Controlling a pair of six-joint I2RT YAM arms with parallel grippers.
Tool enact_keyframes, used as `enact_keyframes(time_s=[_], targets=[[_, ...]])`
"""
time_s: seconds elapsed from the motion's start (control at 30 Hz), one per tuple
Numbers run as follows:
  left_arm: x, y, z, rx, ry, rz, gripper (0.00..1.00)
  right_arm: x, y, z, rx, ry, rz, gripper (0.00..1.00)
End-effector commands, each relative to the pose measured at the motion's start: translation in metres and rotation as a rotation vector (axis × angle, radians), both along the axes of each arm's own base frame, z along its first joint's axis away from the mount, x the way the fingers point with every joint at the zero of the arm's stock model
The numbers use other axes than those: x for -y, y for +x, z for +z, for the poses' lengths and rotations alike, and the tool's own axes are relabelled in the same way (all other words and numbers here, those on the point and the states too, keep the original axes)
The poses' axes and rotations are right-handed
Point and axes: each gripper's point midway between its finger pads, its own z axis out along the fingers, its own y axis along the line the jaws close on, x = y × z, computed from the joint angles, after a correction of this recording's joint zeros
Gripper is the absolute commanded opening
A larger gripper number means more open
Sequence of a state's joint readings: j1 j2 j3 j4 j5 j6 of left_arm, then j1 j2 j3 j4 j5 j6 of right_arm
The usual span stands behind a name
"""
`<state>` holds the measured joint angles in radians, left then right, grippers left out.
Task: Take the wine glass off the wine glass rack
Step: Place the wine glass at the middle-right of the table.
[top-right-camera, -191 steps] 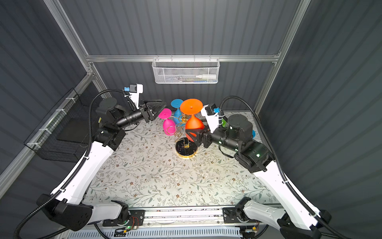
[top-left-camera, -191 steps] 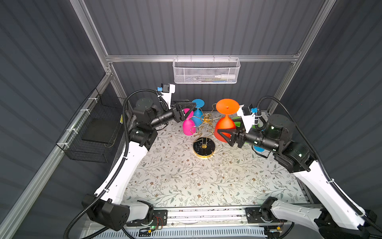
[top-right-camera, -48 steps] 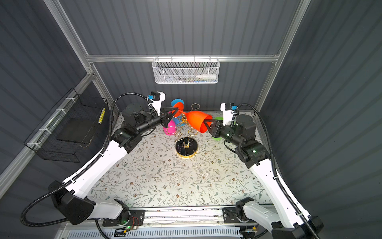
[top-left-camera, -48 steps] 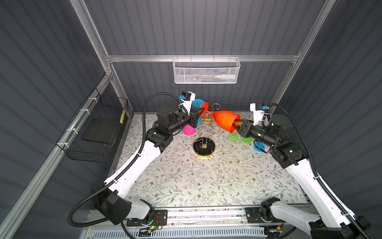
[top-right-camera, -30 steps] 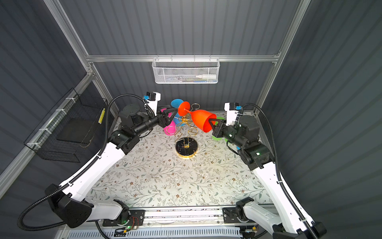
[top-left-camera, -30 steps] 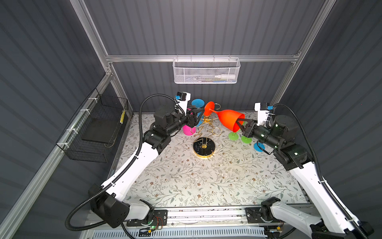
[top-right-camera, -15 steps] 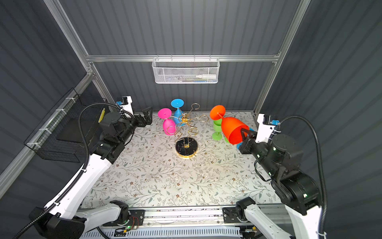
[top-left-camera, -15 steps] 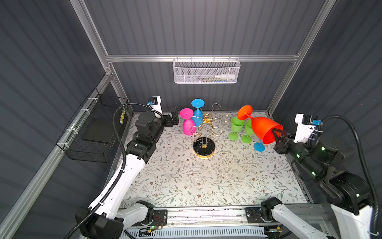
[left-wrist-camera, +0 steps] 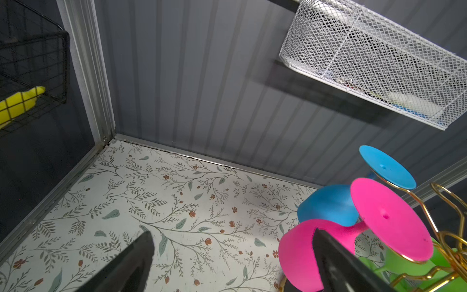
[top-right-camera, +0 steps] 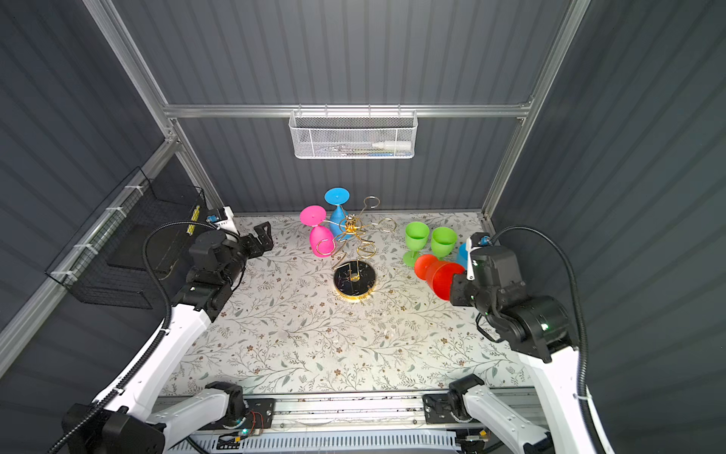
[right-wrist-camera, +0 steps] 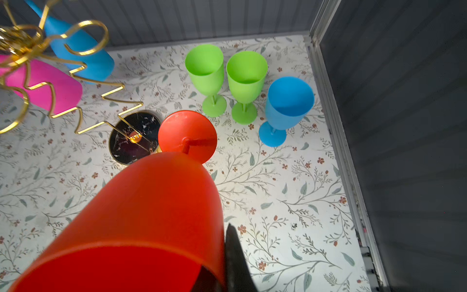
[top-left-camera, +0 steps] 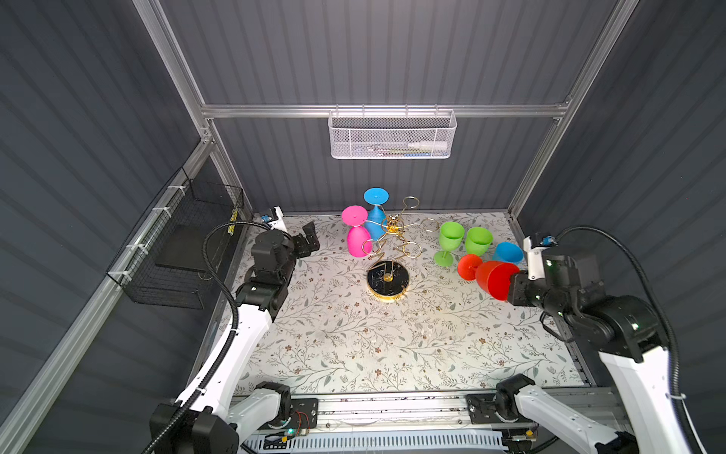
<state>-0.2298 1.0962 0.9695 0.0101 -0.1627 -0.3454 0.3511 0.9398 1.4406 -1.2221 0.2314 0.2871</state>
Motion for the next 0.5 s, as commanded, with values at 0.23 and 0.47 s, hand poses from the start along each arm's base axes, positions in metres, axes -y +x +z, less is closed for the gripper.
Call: enact_keyframes(time_s=[0.23, 0.47], targets=[[0.005, 0.001, 0.006, 0.050, -0.020, -0.062, 0.99, -0.035, 0.046, -0.061, -0.218, -0.022, 0.092, 0.00], [0.007, -0.004, 0.003, 0.066, 0.014, -0.088, 0.99, -0.045, 0.075, -0.087, -0.303, -0.068, 0.116, 0.00]])
